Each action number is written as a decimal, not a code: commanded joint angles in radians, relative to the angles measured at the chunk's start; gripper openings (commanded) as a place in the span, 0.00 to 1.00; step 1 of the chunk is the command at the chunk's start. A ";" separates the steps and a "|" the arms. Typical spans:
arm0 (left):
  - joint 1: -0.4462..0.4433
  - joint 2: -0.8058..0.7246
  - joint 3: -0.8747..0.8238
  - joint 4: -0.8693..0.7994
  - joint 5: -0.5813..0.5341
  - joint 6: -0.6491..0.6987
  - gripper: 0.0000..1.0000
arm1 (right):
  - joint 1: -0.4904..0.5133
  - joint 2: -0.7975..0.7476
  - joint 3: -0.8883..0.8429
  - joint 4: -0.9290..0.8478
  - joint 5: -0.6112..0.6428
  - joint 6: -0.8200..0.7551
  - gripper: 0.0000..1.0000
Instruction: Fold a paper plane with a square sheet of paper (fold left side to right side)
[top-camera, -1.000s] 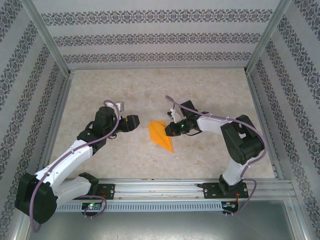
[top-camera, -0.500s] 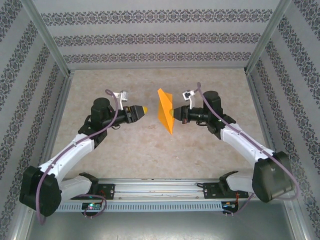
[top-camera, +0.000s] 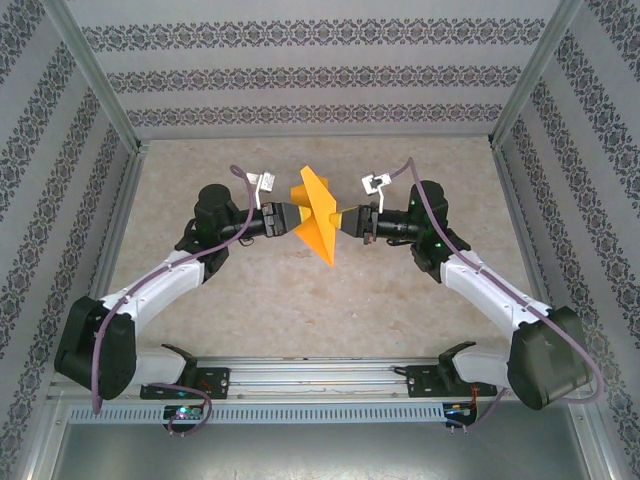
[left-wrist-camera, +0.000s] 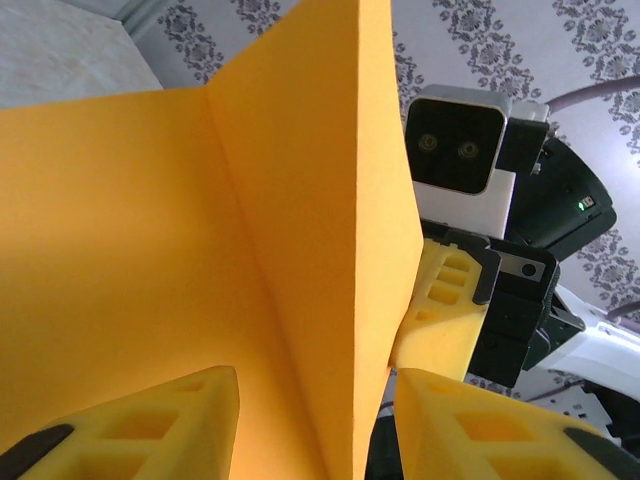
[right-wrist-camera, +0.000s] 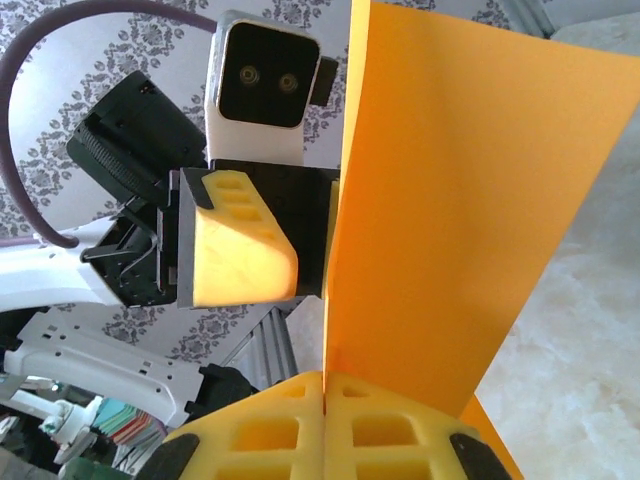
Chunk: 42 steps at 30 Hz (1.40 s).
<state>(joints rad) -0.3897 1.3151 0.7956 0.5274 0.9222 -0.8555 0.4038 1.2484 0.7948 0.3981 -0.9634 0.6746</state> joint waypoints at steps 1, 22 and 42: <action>-0.018 0.003 0.038 0.112 0.049 -0.021 0.43 | 0.013 0.015 0.035 0.047 -0.029 0.016 0.00; -0.023 -0.017 0.021 0.079 0.009 0.016 0.08 | 0.005 -0.017 0.023 0.039 0.020 0.040 0.25; -0.024 -0.012 -0.001 0.143 0.001 -0.024 0.05 | 0.012 -0.076 -0.104 0.033 0.030 0.068 0.86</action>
<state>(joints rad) -0.4049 1.3178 0.8028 0.6186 0.9306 -0.8768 0.3958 1.1595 0.6777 0.3679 -0.9005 0.7284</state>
